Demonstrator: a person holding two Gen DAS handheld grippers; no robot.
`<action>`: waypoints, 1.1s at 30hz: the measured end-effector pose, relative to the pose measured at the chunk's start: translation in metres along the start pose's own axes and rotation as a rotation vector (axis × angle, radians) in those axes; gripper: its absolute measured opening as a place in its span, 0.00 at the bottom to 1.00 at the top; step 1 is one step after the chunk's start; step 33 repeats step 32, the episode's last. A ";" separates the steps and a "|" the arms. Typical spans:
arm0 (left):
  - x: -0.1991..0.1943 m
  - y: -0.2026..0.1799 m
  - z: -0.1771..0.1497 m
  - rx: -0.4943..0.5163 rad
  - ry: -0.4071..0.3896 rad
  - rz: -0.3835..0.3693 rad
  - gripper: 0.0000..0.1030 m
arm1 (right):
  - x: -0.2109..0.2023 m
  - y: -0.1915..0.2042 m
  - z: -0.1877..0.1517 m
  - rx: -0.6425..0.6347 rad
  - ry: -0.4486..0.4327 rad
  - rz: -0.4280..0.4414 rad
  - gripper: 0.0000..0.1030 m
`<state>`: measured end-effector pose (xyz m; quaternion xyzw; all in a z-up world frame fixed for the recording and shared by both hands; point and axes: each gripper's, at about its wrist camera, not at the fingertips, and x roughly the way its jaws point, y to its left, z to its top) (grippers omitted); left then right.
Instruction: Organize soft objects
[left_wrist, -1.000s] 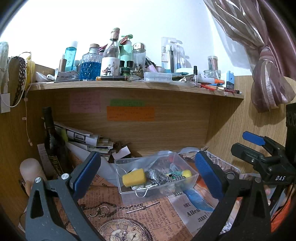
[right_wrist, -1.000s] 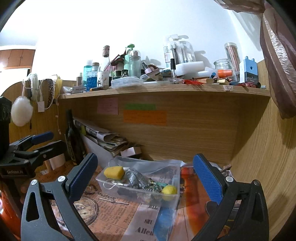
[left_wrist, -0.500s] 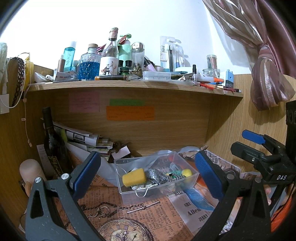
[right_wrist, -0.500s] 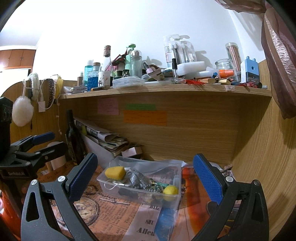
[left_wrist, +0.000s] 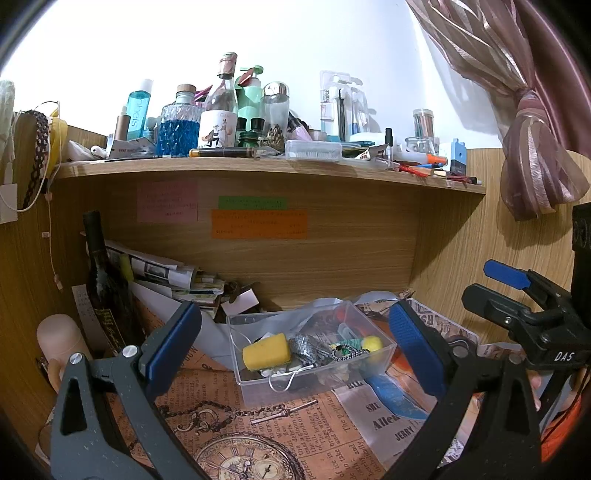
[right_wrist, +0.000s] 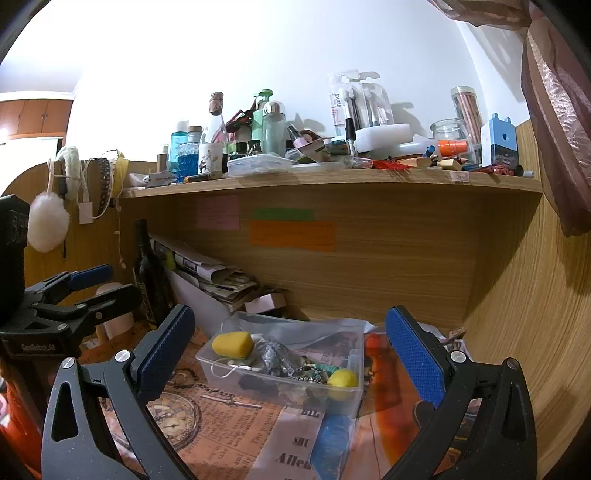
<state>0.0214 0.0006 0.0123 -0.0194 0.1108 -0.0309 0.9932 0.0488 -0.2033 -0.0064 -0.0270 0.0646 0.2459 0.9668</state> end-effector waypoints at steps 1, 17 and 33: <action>0.000 0.000 0.000 0.001 -0.001 -0.001 1.00 | 0.000 0.000 0.000 0.001 0.001 0.001 1.00; 0.001 -0.002 0.000 -0.017 0.008 -0.023 1.00 | 0.002 0.001 -0.002 0.004 0.008 0.001 1.00; 0.002 -0.002 -0.002 -0.026 0.019 -0.028 1.00 | 0.008 0.003 -0.005 0.008 0.016 -0.001 1.00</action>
